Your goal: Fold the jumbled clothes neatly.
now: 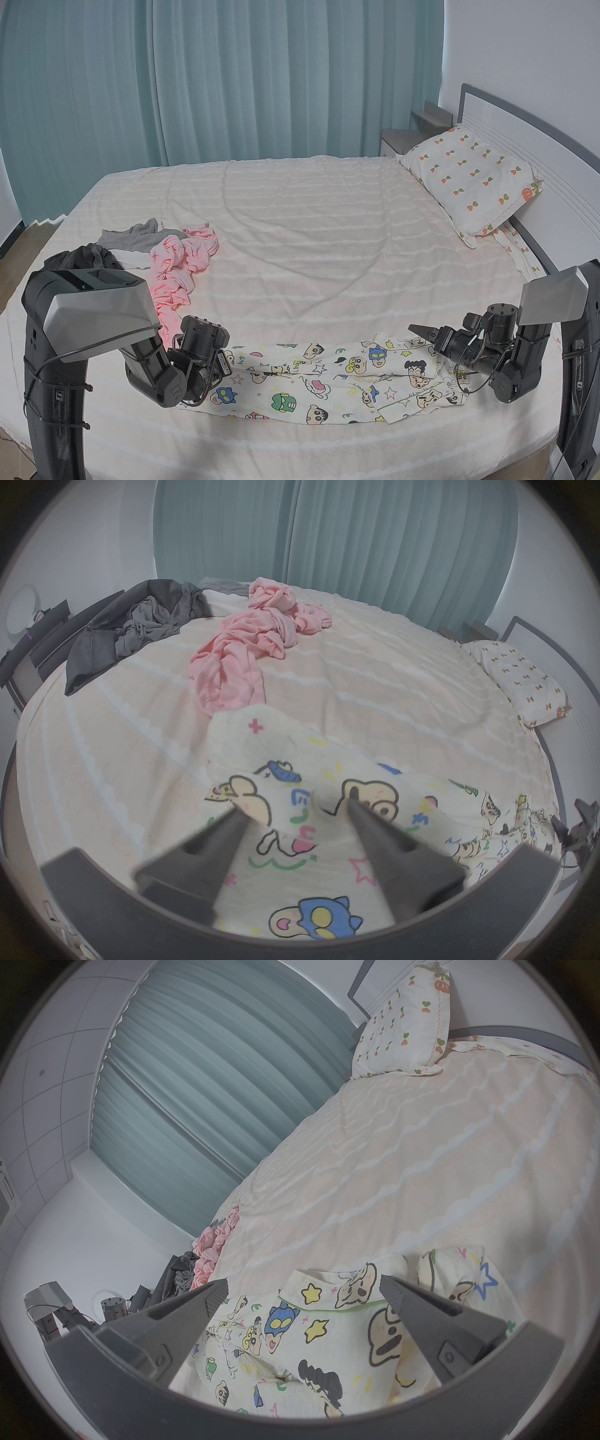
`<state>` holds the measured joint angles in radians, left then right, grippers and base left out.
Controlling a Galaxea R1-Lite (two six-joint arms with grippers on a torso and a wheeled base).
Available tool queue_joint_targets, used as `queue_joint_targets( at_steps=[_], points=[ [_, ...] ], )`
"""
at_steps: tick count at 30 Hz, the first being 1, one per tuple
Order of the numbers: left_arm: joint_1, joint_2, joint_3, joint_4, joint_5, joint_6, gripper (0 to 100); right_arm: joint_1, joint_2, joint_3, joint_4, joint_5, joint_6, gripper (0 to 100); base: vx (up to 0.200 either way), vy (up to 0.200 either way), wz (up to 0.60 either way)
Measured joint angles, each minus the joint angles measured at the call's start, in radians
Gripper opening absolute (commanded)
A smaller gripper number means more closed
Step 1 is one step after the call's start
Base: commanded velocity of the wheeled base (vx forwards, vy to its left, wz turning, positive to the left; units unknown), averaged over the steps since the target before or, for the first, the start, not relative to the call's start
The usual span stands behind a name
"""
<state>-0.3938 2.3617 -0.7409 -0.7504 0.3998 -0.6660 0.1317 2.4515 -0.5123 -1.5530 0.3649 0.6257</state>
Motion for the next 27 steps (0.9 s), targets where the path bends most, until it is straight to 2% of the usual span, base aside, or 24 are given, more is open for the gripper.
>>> queue_joint_targets(
  at_steps=[9,15,21,27],
  points=[
    [0.006,-0.046,0.105,0.003,-0.006,0.013,100,0.002,0.0,-0.001,0.0,0.0,0.0,100,0.0,0.0,0.0],
    [0.061,-0.131,0.173,0.01,-0.039,0.087,100,0.002,0.0,0.0,0.0,-0.001,0.0,100,0.0,0.0,0.0],
    [0.13,-0.194,0.187,0.011,-0.188,0.127,100,0.002,0.0,0.0,0.0,0.0,0.0,100,0.0,0.0,0.0],
    [0.182,-0.187,0.178,-0.033,-0.275,0.227,100,0.001,0.0,0.0,0.0,0.0,0.0,100,0.0,0.0,0.0]
  ],
)
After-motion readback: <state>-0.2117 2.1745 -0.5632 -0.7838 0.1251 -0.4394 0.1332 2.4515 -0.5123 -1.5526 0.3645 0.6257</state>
